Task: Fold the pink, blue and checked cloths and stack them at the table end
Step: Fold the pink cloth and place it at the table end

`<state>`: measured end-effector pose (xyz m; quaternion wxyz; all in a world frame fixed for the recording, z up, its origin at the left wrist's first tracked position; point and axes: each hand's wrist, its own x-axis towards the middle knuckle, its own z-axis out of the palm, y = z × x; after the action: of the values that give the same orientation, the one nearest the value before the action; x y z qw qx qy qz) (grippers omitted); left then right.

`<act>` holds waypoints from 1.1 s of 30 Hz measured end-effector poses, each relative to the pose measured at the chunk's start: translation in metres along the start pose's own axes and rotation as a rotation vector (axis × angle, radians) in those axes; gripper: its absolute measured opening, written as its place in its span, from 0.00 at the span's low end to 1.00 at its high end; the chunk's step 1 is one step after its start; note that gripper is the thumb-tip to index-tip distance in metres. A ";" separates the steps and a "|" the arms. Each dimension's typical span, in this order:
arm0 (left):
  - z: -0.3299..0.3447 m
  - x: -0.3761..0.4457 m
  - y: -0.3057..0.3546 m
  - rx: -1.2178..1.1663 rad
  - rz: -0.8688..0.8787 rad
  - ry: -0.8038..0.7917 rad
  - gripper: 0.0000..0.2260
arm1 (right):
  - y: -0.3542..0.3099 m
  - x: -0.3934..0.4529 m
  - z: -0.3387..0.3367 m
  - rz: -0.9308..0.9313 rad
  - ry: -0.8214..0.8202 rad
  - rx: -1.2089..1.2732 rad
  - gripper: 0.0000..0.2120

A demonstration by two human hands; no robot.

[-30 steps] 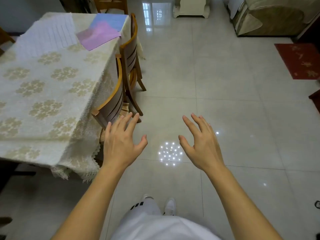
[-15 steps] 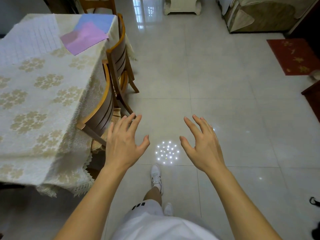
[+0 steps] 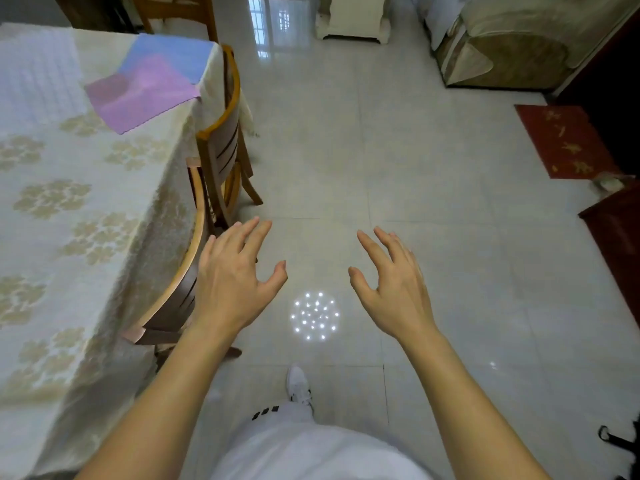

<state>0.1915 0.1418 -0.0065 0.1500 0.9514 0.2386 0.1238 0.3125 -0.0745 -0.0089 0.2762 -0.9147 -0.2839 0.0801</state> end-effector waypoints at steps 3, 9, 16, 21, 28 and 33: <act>0.004 0.029 -0.008 0.000 -0.003 0.000 0.30 | -0.005 0.034 0.005 0.007 0.002 -0.018 0.27; 0.013 0.075 -0.012 -0.006 0.006 -0.026 0.30 | -0.002 0.082 0.002 0.025 0.003 -0.006 0.27; 0.029 0.131 -0.004 -0.069 -0.037 0.002 0.29 | 0.009 0.140 0.002 0.013 -0.001 0.025 0.27; 0.042 0.178 0.013 -0.075 -0.051 -0.014 0.29 | 0.029 0.191 -0.013 0.005 -0.012 0.035 0.26; 0.060 0.248 0.045 -0.161 -0.112 -0.003 0.28 | 0.064 0.256 -0.039 0.004 -0.034 0.037 0.26; 0.070 0.290 0.062 -0.156 -0.100 0.043 0.28 | 0.085 0.299 -0.051 -0.018 -0.026 0.038 0.26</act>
<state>0.4864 0.2164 -0.0023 0.2244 0.9209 0.2788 0.1547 0.6155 0.0127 -0.0104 0.2903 -0.9057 -0.2941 0.0950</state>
